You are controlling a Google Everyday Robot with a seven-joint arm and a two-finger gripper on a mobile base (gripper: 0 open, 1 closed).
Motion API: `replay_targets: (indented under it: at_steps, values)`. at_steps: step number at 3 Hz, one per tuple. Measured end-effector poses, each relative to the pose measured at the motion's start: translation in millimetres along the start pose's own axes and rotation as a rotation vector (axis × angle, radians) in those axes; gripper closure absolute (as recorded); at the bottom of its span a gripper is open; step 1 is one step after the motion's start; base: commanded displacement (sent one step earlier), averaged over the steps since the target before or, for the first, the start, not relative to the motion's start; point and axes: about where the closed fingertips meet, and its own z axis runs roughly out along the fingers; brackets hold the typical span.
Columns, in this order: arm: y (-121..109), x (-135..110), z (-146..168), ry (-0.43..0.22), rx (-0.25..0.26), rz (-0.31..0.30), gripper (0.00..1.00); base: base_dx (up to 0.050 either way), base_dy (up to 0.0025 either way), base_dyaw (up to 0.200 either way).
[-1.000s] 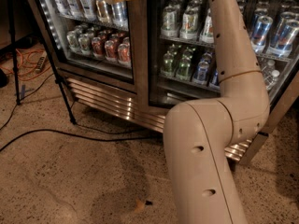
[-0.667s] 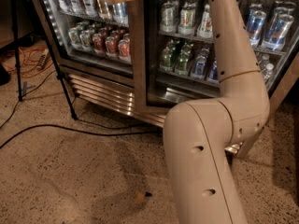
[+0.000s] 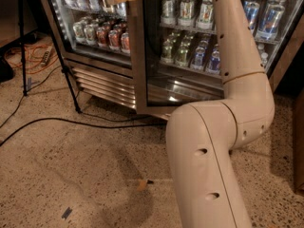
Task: Open right fridge door
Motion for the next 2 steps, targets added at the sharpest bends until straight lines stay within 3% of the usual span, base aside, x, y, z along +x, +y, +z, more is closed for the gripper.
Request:
replay_targets:
  at_steps: [2]
  values:
    - [0.0, 0.0, 0.0, 0.0, 0.0, 0.0, 0.0, -0.047, 0.00007, -0.001]
